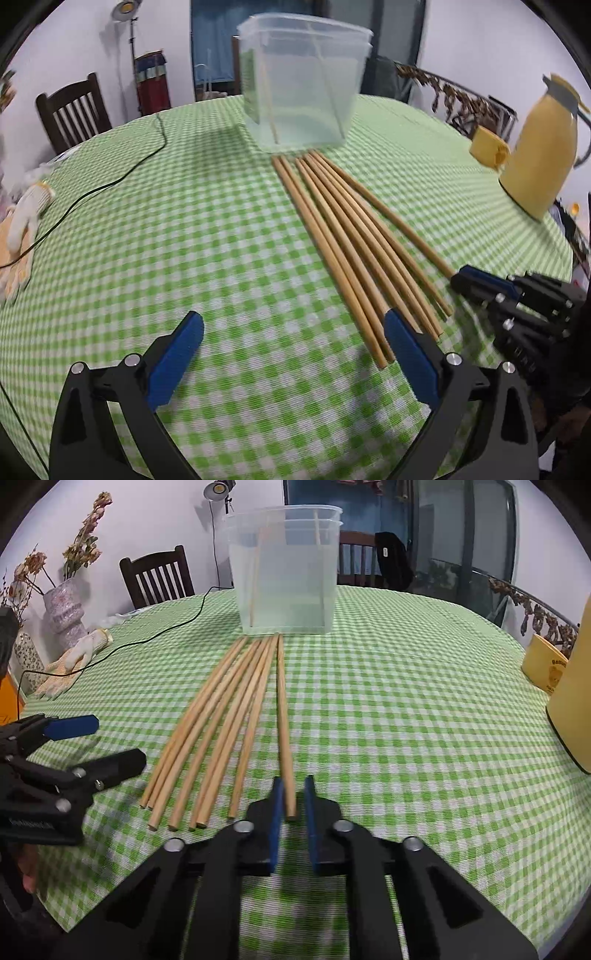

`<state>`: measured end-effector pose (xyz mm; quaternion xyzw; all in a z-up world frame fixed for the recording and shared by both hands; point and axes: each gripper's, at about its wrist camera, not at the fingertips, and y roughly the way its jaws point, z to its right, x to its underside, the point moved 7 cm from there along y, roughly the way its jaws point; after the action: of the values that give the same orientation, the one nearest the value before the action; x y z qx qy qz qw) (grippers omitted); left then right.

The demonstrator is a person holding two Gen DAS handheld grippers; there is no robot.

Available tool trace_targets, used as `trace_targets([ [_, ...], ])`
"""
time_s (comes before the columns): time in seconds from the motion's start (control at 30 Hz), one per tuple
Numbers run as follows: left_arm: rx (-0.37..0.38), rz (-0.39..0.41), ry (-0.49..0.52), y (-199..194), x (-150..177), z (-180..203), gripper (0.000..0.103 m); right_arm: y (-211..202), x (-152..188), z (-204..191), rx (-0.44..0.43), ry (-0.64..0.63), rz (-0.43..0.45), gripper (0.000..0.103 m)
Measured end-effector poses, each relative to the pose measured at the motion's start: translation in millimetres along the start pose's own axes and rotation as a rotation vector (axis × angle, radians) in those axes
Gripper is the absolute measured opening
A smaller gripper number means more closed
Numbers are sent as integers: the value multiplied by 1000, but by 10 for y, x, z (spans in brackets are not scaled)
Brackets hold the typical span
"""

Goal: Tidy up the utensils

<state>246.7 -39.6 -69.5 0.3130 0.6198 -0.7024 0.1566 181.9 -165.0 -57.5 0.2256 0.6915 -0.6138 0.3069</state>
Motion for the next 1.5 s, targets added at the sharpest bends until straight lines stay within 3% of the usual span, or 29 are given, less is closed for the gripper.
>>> trace_targets([
  [0.37,-33,-26,51,79,54,36,90,-43,27,59,-4,-6,2,8],
  [0.57,-90,-36,40,7,56,-139,78,-96,69,175,15,13,12,8],
  [0.67,-88,-36,34,-45,87,-175,62,-116,83,229,22,24,19,8],
  [0.73,-55,-32,41,-93,106,-108,34,-128,91,254,13,32,22,8],
  [0.8,5,-59,44,-84,154,7,33,-134,96,266,3,36,26,8],
  [0.97,13,-53,46,-139,215,37,34,-159,125,246,12,4,32,8],
  [1.0,22,-53,41,-150,222,26,31,-159,126,238,11,4,32,8],
  [1.1,11,-57,7,-174,229,-92,2,-161,129,237,14,3,35,8],
  [1.2,60,-60,-48,-191,214,-167,2,-159,127,225,20,-8,41,8],
  [1.37,56,-67,1,-193,270,-77,4,-162,142,218,22,-22,59,8],
  [1.43,69,-64,-7,-192,269,-50,13,-165,147,197,32,-40,72,8],
  [1.5,82,-61,-18,-190,264,-27,14,-166,144,185,34,-49,77,8],
])
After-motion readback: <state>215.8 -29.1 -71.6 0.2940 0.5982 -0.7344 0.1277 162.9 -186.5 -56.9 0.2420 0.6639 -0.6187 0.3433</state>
